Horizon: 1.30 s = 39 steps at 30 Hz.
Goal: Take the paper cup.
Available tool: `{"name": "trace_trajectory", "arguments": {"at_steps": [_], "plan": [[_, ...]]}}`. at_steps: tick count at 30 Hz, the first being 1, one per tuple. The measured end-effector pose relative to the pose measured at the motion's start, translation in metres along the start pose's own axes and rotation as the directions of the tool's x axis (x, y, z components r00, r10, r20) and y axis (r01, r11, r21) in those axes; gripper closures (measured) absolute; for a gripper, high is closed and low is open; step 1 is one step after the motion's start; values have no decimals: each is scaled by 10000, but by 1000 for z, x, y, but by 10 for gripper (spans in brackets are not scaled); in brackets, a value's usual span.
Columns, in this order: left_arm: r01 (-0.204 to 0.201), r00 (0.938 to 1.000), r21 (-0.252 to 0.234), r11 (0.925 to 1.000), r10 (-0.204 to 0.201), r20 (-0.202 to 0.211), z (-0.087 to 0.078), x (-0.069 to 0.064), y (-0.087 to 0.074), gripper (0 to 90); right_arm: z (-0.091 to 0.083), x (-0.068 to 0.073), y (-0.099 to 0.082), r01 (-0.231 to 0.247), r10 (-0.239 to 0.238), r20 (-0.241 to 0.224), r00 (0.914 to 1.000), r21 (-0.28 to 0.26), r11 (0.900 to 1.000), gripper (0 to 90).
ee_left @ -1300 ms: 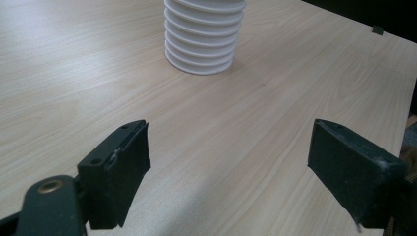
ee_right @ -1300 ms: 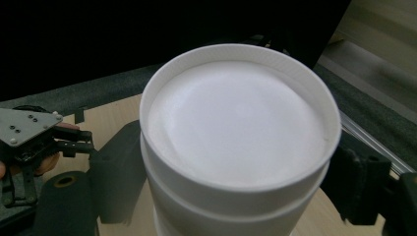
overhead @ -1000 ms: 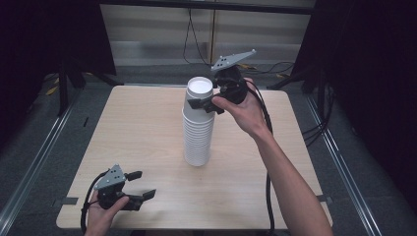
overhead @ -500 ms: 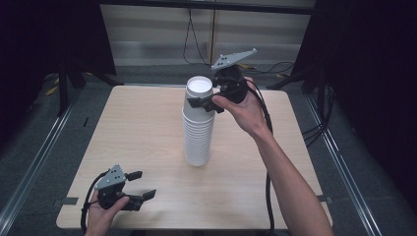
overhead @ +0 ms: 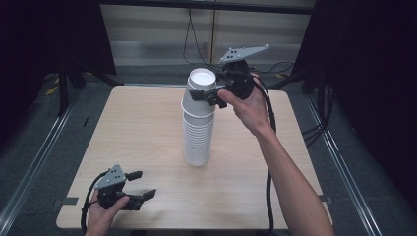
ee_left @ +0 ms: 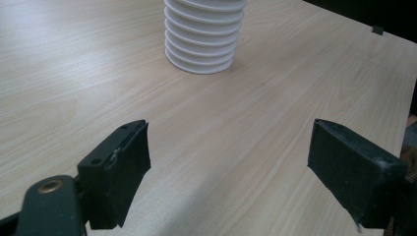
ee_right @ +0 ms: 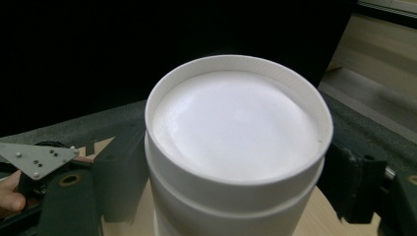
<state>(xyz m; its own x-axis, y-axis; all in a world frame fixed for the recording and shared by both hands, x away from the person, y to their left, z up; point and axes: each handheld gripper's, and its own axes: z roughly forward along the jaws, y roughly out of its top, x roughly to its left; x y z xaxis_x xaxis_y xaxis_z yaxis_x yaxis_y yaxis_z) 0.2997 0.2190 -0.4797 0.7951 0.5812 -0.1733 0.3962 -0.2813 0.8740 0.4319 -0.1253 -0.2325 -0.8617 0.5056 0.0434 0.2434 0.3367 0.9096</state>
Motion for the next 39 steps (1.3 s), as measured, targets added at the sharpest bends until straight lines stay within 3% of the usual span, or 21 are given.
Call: {"name": "trace_trajectory", "arguments": {"at_steps": [8,11,14,16,22,28,38,39], "plan": [[140,9999,-116,9998,-140,-9,0,0,0,159,-8,1,1,-129,128,-22,9999,-642,9979,226],[58,9998,-222,9997,-62,-187,0,-1,0,159,-11,1,1,-213,210,-52,9998,-853,9961,226],[77,10000,-339,9994,-79,-43,2,-2,-1,157,-14,1,2,-237,229,-90,9997,-1035,9943,227],[15,9999,-362,9993,-21,-170,2,-3,0,157,-16,0,2,-298,290,-88,9995,-1195,9924,227],[247,9997,-569,9981,-249,-32,2,-1,-1,157,-22,1,2,-382,365,-138,9992,-1509,9878,227],[500,9987,-1153,9921,-496,65,1,-1,-1,158,-28,1,1,-514,491,-168,9987,-1881,9808,228],[500,9987,-1227,9912,-490,104,1,1,-1,160,-41,2,-1,-549,549,-62,9985,-2297,9717,229],[482,9986,-1157,9921,-503,-151,1,0,0,160,-44,1,-2,-570,579,-32,9983,-2378,9696,229]]}}
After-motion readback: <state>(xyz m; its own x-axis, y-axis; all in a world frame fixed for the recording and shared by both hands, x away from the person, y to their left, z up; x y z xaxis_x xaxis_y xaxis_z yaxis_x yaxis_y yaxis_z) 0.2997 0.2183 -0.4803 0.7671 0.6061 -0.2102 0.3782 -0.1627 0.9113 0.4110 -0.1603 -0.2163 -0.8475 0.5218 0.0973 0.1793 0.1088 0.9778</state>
